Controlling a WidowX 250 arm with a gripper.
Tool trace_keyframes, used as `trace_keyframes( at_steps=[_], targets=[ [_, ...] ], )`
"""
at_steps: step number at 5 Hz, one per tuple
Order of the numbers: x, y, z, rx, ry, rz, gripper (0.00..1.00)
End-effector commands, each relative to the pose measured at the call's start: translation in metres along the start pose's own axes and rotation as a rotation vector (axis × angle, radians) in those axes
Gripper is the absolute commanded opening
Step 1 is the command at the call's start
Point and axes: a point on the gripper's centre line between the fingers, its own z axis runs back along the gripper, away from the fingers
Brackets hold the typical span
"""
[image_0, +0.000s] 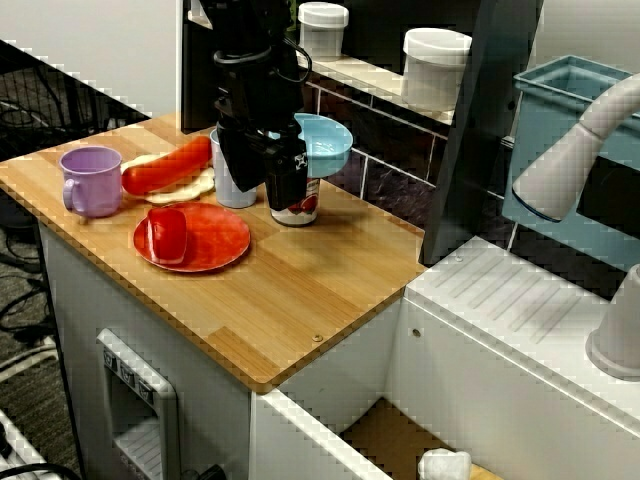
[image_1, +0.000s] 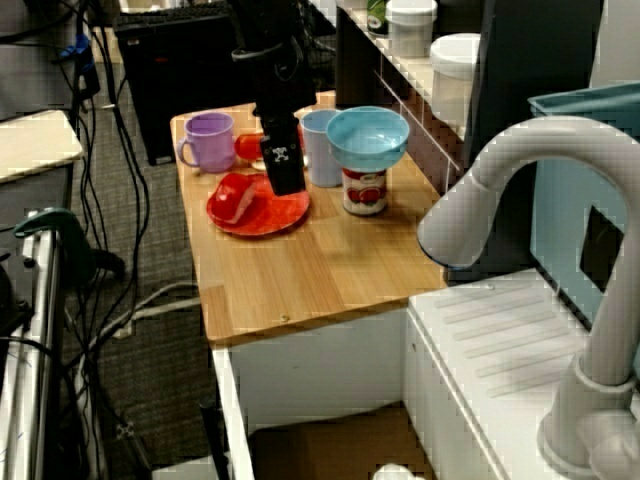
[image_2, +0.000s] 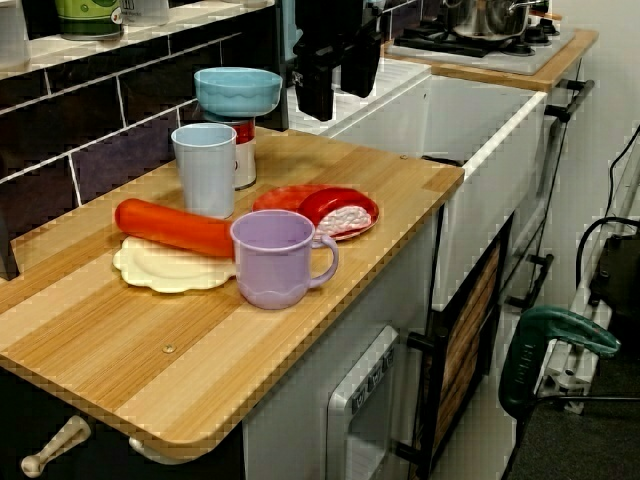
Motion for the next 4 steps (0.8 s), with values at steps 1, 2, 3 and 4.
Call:
trace_keyframes(
  at_steps=[1, 2, 3, 4],
  targets=[
    [0.0, 0.0, 0.0, 0.0, 0.0, 0.0, 1.0],
    [0.002, -0.003, 0.008, 0.01, -0.002, -0.031, 1.0],
    [0.003, -0.004, 0.022, 0.01, -0.008, -0.078, 1.0],
    [0.005, -0.006, 0.034, 0.019, -0.034, -0.163, 1.0]
  ],
)
